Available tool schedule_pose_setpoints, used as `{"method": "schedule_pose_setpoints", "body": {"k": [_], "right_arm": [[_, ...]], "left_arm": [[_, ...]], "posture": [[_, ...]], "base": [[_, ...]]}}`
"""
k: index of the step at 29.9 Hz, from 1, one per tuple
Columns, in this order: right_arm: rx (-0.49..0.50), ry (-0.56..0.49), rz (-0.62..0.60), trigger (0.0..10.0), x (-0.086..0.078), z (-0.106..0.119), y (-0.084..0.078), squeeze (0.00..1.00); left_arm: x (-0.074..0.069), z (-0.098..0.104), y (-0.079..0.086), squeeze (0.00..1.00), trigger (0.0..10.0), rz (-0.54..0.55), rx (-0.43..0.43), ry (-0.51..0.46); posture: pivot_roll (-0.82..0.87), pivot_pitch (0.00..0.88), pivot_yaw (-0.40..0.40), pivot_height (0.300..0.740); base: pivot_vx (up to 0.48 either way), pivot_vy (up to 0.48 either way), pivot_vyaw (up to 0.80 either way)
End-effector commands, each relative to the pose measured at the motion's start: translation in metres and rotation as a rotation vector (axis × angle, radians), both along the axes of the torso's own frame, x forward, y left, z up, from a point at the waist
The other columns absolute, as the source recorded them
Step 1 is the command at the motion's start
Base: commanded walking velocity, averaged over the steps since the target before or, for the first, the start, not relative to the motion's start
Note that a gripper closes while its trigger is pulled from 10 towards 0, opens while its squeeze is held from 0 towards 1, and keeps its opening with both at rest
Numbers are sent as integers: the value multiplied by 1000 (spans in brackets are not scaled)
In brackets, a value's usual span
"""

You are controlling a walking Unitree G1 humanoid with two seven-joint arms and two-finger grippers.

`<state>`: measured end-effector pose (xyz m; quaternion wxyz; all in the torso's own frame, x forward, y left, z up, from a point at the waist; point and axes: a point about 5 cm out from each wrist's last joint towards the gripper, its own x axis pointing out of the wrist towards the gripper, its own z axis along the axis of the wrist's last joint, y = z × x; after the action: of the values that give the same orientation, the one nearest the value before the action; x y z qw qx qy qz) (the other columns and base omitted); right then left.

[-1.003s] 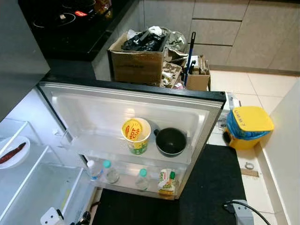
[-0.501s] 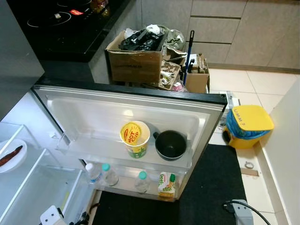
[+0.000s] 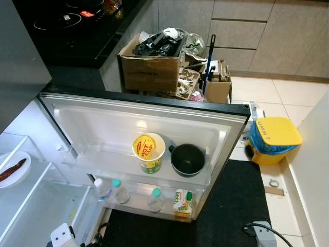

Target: Restocking fridge

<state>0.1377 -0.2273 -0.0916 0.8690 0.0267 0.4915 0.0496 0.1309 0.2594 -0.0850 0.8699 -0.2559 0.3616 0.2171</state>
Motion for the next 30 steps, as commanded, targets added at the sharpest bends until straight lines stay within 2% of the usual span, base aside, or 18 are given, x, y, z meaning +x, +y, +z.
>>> {"method": "schedule_pose_setpoints", "body": {"k": [1,3,16,30], "right_arm": [[-11,17,7,10000,-4,-1,-4,0],[-13,19,7,10000,-4,-1,-4,0],[29,28,1,10000,-5,-2,2,0],[36,32,-17,10000,-7,-3,0,0]], "left_arm": [[-5,-5,-9,0,10000,-23,-26,29],[-5,-5,-9,0,10000,-26,-27,27],[-4,-5,-10,0,10000,-34,-34,22],[-4,-5,-12,0,10000,-37,-43,21]], "posture": [[-53,54,-36,740],[-54,53,-37,740],[-53,64,-28,740],[-58,68,-23,740]], "base": [[0,-465,0],[0,-465,0],[0,-465,779],[0,-465,788]]}}
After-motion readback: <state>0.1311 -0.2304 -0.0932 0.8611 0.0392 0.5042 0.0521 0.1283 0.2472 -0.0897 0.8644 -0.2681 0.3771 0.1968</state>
